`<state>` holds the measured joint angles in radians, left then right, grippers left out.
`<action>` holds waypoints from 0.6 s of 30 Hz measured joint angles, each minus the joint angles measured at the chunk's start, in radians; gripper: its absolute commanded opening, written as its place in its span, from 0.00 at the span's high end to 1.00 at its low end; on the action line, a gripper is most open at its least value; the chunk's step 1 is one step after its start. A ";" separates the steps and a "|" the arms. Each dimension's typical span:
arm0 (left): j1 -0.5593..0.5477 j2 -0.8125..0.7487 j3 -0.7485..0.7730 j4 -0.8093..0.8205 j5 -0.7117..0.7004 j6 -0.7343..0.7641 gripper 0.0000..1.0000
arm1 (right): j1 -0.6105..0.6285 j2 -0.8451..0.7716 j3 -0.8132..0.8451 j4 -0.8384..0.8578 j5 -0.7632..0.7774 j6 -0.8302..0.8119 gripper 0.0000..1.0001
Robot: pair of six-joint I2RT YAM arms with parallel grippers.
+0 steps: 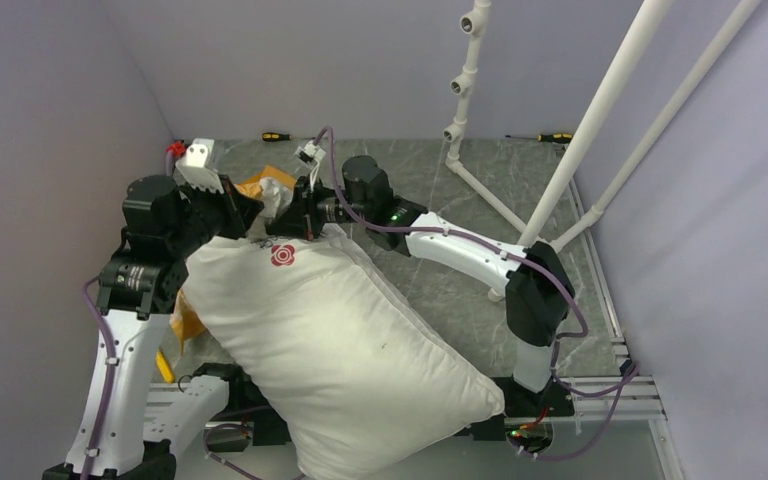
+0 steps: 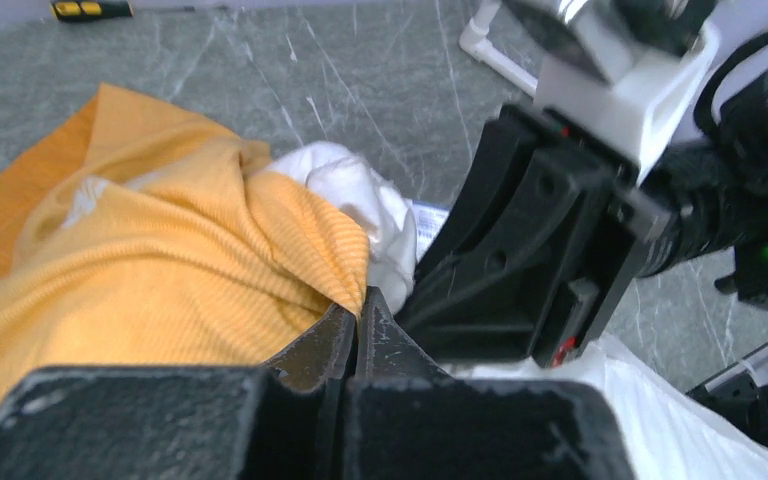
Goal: Put the pillow into the pillowcase
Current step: Stuff the pillow into the pillowcase.
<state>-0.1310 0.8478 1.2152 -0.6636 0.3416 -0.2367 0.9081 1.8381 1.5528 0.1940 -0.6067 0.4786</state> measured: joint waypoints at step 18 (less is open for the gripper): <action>0.000 0.124 0.222 -0.035 0.056 0.016 1.00 | 0.064 -0.009 -0.088 0.142 -0.035 0.127 1.00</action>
<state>-0.1314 0.9722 1.4372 -0.6983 0.3973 -0.2207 0.9722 1.8294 1.4647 0.3359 -0.6415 0.6052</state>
